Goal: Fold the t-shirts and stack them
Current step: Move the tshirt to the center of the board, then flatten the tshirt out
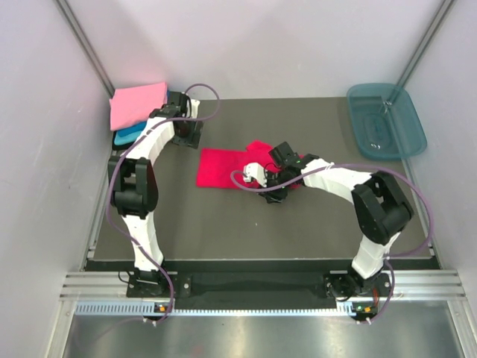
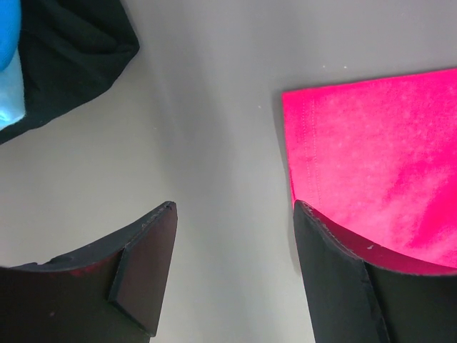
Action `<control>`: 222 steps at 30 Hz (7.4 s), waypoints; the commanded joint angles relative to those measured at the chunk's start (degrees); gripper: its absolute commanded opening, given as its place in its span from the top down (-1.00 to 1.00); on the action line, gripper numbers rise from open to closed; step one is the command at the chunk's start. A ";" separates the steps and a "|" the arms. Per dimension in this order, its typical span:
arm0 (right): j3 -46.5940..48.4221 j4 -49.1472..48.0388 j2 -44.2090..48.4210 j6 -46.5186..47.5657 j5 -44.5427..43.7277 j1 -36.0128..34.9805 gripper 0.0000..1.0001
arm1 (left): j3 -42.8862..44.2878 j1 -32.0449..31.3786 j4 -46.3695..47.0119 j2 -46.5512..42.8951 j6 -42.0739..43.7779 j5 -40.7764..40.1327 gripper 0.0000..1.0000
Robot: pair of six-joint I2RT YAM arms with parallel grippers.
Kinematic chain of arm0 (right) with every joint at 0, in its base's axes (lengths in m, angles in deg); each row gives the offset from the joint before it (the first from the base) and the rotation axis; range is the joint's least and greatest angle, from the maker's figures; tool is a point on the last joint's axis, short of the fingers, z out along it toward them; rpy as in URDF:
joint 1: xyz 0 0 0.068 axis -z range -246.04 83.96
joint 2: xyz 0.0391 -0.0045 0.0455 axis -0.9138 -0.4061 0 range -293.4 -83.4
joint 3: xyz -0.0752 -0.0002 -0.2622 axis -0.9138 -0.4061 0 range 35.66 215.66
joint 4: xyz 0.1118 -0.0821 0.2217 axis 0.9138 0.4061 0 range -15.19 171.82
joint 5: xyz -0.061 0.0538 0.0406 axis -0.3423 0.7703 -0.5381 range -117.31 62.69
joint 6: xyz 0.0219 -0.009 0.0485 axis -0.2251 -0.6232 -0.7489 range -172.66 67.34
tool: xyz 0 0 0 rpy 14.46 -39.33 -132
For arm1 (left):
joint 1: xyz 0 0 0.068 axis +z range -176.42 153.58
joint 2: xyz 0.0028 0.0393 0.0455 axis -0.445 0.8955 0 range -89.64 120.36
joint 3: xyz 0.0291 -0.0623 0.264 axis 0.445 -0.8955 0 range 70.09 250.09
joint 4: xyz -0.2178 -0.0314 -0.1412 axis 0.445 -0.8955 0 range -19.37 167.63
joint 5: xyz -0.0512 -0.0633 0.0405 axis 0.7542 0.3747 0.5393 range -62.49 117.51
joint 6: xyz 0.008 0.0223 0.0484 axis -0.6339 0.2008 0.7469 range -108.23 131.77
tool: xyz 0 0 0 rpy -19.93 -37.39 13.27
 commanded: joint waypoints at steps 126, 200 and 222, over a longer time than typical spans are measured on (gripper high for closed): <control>21.63 1.02 4.07 -22.67 -4.64 33.64 1.00 | 6.09 -0.38 -10.76 -0.59 28.21 26.23 0.17; 3.44 3.66 22.00 -21.79 -3.76 35.83 1.00 | 15.24 -5.57 -11.91 2.74 18.05 10.59 0.22; 6.78 4.81 19.46 -21.00 -3.49 35.83 1.00 | 10.93 -0.91 -12.18 8.90 -9.05 17.72 0.22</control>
